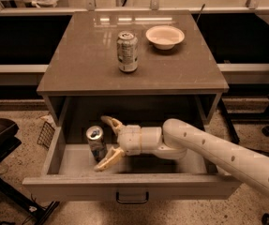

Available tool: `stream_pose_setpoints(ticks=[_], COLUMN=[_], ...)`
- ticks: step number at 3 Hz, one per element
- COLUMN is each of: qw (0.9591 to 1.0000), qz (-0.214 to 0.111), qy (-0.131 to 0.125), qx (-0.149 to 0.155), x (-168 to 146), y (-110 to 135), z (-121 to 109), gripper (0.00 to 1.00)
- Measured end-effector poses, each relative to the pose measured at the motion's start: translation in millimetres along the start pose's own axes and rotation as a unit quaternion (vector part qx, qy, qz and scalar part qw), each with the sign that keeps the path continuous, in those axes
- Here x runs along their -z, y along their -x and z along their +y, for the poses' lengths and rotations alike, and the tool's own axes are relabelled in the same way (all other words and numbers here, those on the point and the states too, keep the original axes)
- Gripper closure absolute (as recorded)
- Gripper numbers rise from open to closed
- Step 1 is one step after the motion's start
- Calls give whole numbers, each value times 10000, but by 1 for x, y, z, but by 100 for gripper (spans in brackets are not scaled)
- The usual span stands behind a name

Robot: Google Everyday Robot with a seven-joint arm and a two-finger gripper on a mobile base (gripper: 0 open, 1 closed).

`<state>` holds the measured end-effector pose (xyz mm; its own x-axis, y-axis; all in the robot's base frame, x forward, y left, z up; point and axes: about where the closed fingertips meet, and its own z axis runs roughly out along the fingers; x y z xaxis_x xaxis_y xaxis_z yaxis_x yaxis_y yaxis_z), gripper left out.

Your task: Place redbull can into top drawer

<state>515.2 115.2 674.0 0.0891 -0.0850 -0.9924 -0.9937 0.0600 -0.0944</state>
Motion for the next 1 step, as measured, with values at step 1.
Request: stream_pose_setpoints(ticks=[1], qw=[10000], qz=[0], qy=[1], qx=[0], x=[0], y=[0], z=[0], gripper=[0])
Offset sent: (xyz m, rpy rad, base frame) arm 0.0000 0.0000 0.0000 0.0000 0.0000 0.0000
